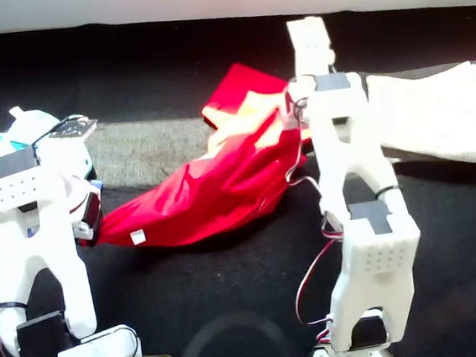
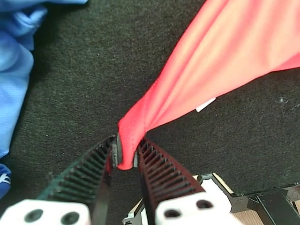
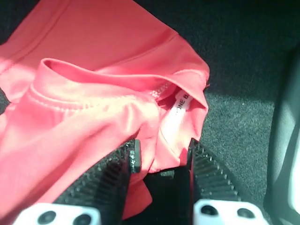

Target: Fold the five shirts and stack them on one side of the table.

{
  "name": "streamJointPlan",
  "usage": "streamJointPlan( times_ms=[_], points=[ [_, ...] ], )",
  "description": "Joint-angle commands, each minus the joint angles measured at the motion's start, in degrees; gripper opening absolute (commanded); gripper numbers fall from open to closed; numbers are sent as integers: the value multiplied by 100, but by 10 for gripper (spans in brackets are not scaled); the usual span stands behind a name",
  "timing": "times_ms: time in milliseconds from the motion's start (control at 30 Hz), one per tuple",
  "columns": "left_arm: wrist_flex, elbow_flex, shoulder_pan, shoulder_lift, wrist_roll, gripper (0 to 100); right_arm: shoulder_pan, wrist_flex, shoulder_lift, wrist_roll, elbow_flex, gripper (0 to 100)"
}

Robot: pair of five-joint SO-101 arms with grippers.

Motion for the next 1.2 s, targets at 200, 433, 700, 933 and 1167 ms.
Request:
streamJointPlan(
  times_ms=[200, 433, 700, 933, 1167],
  points=[
    [-44, -31, -171, -101, 26, 9, 277, 2325, -101, -26, -1859, 170],
    [-211, -48, -154, -101, 26, 9, 277, 3723, -75, 123, -2220, 170],
    [-299, -40, -163, -101, 26, 9, 171, 3582, 796, 457, -1938, 170],
    [-299, -48, -163, -101, 26, 9, -119, 3134, 1358, 448, -1947, 170],
    [-299, -40, -154, -101, 26, 9, -462, 3002, 1543, 448, -1947, 170]
  ],
)
